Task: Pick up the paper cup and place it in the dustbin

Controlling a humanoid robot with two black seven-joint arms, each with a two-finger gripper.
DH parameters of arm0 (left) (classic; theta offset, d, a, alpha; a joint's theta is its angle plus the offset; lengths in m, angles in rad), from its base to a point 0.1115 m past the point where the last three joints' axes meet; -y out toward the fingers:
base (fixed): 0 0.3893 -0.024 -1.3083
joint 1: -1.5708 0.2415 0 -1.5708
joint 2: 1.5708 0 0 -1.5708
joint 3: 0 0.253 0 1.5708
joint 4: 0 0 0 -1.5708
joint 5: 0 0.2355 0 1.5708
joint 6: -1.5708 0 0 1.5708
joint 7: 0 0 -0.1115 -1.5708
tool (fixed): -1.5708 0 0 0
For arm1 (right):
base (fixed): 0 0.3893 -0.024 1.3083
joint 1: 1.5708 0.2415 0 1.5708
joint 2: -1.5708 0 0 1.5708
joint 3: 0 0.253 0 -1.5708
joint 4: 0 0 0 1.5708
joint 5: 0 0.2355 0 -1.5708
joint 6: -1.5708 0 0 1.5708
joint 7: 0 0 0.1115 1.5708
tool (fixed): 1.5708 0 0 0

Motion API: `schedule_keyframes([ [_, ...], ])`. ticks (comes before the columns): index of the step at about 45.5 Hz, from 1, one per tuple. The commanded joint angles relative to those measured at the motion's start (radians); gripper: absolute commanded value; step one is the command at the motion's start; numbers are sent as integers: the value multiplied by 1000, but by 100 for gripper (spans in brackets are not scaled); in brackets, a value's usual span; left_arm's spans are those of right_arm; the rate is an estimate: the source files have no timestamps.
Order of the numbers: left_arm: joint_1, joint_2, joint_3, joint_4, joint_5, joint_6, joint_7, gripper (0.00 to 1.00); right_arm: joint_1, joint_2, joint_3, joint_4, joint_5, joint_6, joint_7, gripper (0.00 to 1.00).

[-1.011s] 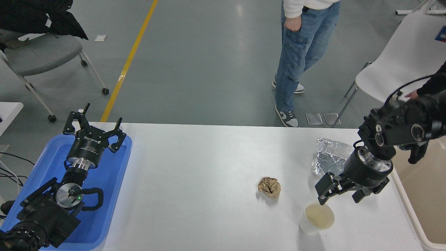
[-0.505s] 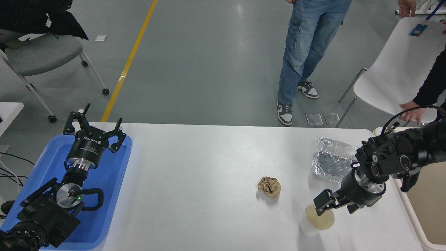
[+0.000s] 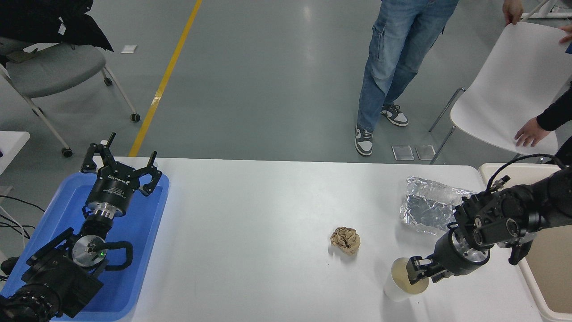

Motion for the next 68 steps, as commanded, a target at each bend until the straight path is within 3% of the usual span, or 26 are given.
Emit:
schedule_keyframes([
  [1, 0, 0, 0, 0, 0, 0, 1, 100, 8, -1, 0, -3, 3, -12, -1, 0],
  [17, 0, 0, 0, 0, 0, 0, 1, 100, 186, -66, 0, 35, 3, 11, 7, 0],
  [29, 0, 0, 0, 0, 0, 0, -1, 100, 456, -158, -12, 81, -8, 170, 7, 0],
  [46, 0, 0, 0, 0, 0, 0, -1, 100, 735, -208, -8, 81, -8, 373, 5, 0],
  [68, 0, 0, 0, 0, 0, 0, -1, 100, 752, -201, -12, 76, -8, 366, 1, 0],
])
